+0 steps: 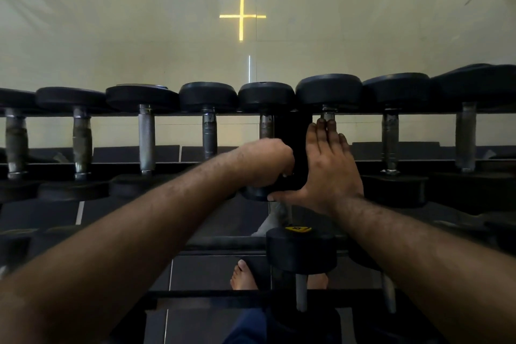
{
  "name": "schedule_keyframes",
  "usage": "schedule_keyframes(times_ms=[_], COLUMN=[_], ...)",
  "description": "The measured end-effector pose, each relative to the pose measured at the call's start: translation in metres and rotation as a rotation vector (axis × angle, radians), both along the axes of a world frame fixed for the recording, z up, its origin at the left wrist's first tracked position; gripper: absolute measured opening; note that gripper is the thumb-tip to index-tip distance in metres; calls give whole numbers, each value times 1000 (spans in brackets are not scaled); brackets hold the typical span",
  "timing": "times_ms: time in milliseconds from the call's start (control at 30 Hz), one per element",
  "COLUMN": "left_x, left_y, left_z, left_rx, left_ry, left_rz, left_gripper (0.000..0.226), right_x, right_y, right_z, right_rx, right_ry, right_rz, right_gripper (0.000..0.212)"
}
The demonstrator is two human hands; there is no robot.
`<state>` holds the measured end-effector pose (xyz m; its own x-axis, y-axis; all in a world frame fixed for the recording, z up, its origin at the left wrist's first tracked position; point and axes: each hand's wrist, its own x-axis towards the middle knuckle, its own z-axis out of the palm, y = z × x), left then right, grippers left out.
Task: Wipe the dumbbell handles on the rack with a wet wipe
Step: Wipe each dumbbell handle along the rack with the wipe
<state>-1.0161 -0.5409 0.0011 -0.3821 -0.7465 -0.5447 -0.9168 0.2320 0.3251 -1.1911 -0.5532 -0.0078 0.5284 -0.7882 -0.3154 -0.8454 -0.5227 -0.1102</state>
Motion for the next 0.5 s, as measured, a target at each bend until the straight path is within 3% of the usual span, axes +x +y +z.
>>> schedule_keyframes(times_ms=[100, 167, 233, 300, 367, 467, 500], left_x=[44, 64, 60, 41, 34, 45, 46], left_y=[3, 9, 17, 27, 35, 35, 33], left_z=[15, 21, 17, 7, 0, 17, 24], left_rx=[77, 0, -95, -67, -33, 7, -63], left_ry=[117, 188, 151, 54, 68, 329, 420], left_rz=[160, 345, 482, 498, 518, 586, 635], left_gripper=[28, 25, 21, 22, 26, 20, 17], right_x=[0, 0, 0, 0, 1, 0, 0], right_y=[1, 2, 2, 2, 2, 2, 2], right_z=[0, -1, -1, 0, 1, 0, -1], right_rx=[-10, -17, -26, -33, -26, -31, -33], right_ry=[12, 27, 31, 30, 37, 39, 38], right_rz=[8, 14, 13, 10, 13, 16, 16], right_gripper=[169, 168, 168, 168, 168, 168, 168])
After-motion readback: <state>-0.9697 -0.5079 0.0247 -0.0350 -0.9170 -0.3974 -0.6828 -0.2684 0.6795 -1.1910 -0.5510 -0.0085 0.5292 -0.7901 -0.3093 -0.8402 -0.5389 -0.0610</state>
